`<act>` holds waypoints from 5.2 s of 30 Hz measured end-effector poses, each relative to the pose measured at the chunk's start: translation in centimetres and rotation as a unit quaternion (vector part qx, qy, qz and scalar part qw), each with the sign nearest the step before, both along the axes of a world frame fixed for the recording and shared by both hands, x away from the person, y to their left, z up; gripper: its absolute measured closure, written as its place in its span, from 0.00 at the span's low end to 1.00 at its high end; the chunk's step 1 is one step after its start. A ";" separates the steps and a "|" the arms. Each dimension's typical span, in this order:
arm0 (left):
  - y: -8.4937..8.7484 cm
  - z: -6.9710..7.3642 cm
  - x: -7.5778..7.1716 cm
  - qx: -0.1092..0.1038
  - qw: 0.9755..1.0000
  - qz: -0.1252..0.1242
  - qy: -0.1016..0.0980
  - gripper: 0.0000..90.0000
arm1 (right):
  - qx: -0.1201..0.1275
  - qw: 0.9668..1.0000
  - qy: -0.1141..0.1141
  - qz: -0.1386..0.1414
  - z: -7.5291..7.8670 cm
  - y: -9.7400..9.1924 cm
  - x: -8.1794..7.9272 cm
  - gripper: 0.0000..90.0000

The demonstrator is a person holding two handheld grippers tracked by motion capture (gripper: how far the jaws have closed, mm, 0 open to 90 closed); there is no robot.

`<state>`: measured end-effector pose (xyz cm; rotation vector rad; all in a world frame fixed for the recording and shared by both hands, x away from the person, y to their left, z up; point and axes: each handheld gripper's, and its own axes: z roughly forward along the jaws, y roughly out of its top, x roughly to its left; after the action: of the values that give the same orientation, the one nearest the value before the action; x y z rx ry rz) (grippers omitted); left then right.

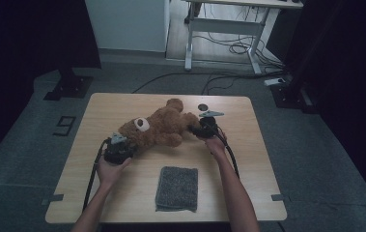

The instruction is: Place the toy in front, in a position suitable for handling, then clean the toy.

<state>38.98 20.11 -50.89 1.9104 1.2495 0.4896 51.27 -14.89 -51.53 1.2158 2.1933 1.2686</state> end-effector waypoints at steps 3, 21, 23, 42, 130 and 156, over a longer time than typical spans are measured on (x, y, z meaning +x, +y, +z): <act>0.0 0.5 -0.1 -0.002 1.000 0.004 -0.012 0.80 | 0.013 1.000 -0.014 -0.001 0.6 -0.4 -0.5 0.75; -3.1 4.2 -0.4 -0.007 0.998 -0.038 -0.046 0.85 | 0.065 0.992 -0.106 -0.017 6.0 -5.0 -6.6 0.77; -3.3 4.3 -0.4 -0.008 0.998 -0.043 -0.049 0.85 | 0.070 0.991 -0.115 -0.020 6.4 -5.9 -7.6 0.77; -4.8 1.7 -0.9 0.012 0.997 -0.078 -0.018 0.84 | 0.093 0.991 -0.085 -0.035 1.2 -8.6 -13.3 0.76; -10.8 -3.7 -5.9 0.012 0.976 -0.213 0.047 0.79 | 0.117 0.991 -0.047 -0.036 -1.3 -9.4 -14.8 0.69; -0.7 3.2 -8.1 -0.112 0.981 -0.159 -0.026 0.89 | 0.118 0.992 -0.043 -0.033 -1.5 -9.5 -14.9 0.68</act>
<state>30.87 19.44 -47.74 1.8450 0.8995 0.2200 36.41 -24.43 -53.04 1.2814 1.9701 1.5578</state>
